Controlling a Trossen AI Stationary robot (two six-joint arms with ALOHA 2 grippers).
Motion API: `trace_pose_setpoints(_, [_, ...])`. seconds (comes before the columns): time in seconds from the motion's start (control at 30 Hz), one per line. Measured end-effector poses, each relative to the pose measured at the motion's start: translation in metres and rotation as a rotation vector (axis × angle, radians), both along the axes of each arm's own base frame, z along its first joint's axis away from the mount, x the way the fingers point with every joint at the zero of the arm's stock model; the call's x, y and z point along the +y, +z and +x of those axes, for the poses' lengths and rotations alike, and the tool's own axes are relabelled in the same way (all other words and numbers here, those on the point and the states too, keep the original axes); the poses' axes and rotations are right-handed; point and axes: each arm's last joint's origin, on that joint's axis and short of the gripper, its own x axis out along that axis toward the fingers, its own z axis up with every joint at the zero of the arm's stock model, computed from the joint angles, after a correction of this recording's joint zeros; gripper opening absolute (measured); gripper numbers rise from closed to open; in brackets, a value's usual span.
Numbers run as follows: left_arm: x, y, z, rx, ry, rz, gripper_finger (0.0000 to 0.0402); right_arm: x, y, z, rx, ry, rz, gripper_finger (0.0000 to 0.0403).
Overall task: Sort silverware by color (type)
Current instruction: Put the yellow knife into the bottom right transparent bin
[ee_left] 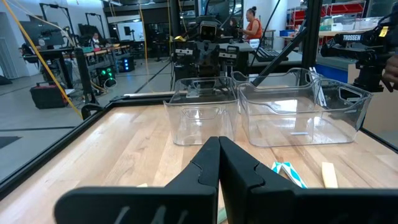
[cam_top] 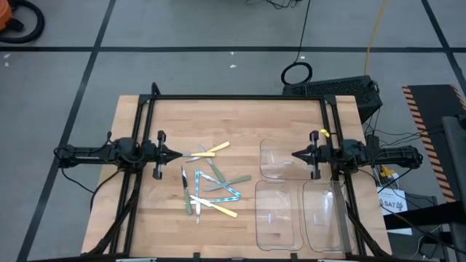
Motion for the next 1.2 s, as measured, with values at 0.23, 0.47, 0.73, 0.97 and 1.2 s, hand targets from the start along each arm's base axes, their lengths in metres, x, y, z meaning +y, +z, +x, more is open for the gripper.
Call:
trace_pose_setpoints(0.23, [0.000, 0.000, 0.000, -0.001, 0.000, 0.000, 0.0005, 0.000, -0.001, 0.000, 0.016, 0.002, 0.123, 0.0002])
trace_pose_setpoints(0.47, [0.000, 0.000, 0.000, -0.001, 0.000, 0.000, 0.0005, 0.000, 0.022, 0.001, 0.006, 0.004, 0.193, 0.0002])
trace_pose_setpoints(0.73, [0.000, 0.000, 0.000, 0.000, 0.000, 0.000, 0.0005, 0.001, 0.084, 0.012, 0.018, 0.000, 0.203, 0.0002])
trace_pose_setpoints(0.97, [0.000, 0.000, 0.000, 0.000, 0.000, 0.000, 0.0005, 0.002, 0.143, 0.035, 0.109, -0.010, 0.190, 0.0002])
trace_pose_setpoints(1.2, [0.000, 0.000, 0.000, 0.000, 0.000, 0.000, 0.0005, 0.004, 0.172, 0.061, 0.294, -0.028, 0.241, 0.0002])
